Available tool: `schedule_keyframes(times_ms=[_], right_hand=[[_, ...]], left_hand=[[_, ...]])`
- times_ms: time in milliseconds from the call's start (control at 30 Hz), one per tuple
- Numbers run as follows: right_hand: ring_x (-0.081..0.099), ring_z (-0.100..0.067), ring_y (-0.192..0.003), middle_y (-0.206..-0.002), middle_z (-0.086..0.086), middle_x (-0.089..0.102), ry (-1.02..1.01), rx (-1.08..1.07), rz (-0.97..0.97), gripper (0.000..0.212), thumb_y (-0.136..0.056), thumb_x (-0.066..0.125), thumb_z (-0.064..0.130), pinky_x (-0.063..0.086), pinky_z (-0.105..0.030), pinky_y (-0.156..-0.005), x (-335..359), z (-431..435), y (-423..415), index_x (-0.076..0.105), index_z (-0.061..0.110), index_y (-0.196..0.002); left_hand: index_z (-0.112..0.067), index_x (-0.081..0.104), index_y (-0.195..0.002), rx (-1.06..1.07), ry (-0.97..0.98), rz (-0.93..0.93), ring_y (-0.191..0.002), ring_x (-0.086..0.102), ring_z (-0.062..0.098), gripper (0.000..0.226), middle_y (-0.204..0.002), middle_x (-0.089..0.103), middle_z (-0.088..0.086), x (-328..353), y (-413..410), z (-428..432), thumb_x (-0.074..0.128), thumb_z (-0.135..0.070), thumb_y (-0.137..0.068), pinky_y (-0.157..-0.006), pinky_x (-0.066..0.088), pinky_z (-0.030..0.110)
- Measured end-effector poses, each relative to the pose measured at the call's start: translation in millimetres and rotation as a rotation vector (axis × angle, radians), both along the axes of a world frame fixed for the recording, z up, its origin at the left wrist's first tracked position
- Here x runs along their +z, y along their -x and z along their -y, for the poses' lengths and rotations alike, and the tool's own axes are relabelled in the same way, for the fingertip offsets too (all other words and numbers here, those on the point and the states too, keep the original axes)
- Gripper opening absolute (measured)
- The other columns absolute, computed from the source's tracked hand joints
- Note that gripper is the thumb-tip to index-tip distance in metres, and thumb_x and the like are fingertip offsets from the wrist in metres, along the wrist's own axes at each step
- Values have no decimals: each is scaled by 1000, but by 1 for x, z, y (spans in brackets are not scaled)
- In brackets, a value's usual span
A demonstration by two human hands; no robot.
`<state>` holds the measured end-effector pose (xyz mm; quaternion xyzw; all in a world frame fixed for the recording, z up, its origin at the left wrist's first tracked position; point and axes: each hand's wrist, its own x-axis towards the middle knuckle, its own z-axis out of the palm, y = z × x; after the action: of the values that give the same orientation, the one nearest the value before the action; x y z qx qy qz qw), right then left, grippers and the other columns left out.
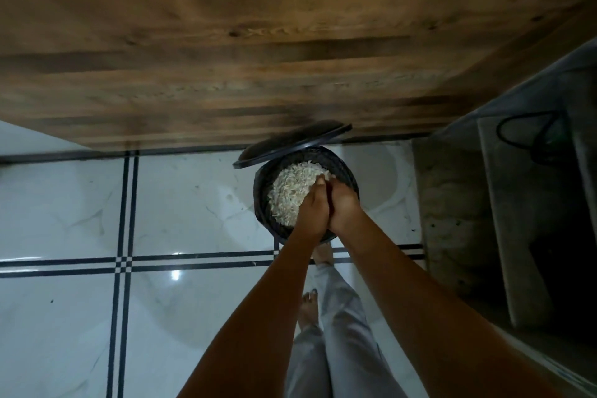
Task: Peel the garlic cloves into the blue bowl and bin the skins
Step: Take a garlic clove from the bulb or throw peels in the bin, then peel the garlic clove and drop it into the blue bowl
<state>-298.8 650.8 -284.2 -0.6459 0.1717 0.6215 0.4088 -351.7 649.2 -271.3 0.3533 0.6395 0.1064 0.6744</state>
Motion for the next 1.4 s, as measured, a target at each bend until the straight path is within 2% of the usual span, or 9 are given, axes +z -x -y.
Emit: schedule_keyframes(times_ms=[100,200,333,433,533,667,800,1167,1400], right_hand=[[45,-26,-128,-110,-7,57,-47,-117,-118,32,-100,39,30,33,-36,-105,-7,3,-7,56,9,-115],[42,-22,-131,-131,-7,52,-51,-37,-35,37,-99,43,27,29,-37,-109,5,7,-9,50,8,-130],[43,-26,-129,-140,-12,46,-138,-86,33,35,-100,40,16,33,-34,-102,46,15,-17,45,4,-133],[46,-36,-126,-135,-23,48,-218,-166,109,17,-97,44,7,35,-42,-107,97,37,-27,52,4,-112],[55,-33,-115,-132,-21,52,-297,-257,188,28,-98,45,10,43,-38,-99,153,73,-46,49,0,-124],[59,-30,-107,-121,-11,59,-360,-472,302,31,-99,43,13,46,-36,-88,226,150,-90,50,3,-127],[58,-22,-69,-87,-10,64,-421,-765,451,15,-95,46,9,48,-33,-68,287,251,-141,58,6,-104],[63,-20,-79,-94,-7,64,-488,-1264,764,14,-97,44,14,47,-30,-72,357,563,-223,55,9,-105],[62,-13,-78,-97,-5,65,-388,-1335,807,16,-97,44,15,40,-25,-66,346,713,-255,58,12,-104]], left_hand=[[-14,30,-147,-109,28,-89,-134,37,28,49,-149,34,14,-7,6,-8,23,-35,-103,-112,29,38],[-10,29,-147,-73,-24,-196,-136,35,29,46,-150,33,13,1,12,-13,31,-23,-102,-109,28,34],[-3,69,-99,18,-190,-156,-98,61,30,20,-108,67,18,37,23,-10,50,-2,-91,-93,48,37],[-14,64,-75,108,-212,-57,-79,63,23,16,-79,67,8,85,17,-1,62,-2,-85,-81,54,38],[-15,62,-77,94,-222,80,-72,61,17,13,-75,63,3,140,-10,17,63,-8,-88,-71,53,27],[-6,62,-98,-88,-255,253,-64,58,12,12,-76,61,2,202,-74,70,51,-7,-94,-58,48,20],[-14,59,-89,-400,-246,398,-62,56,9,13,-76,61,0,249,-152,149,49,-11,-95,-50,45,15],[-16,58,-83,-1156,-190,665,-63,54,10,16,-79,60,1,317,-289,447,49,-8,-95,-50,41,16],[-16,58,-83,-1313,-89,665,-46,57,3,16,-60,64,-4,315,-334,606,50,-9,-95,-44,42,16]])
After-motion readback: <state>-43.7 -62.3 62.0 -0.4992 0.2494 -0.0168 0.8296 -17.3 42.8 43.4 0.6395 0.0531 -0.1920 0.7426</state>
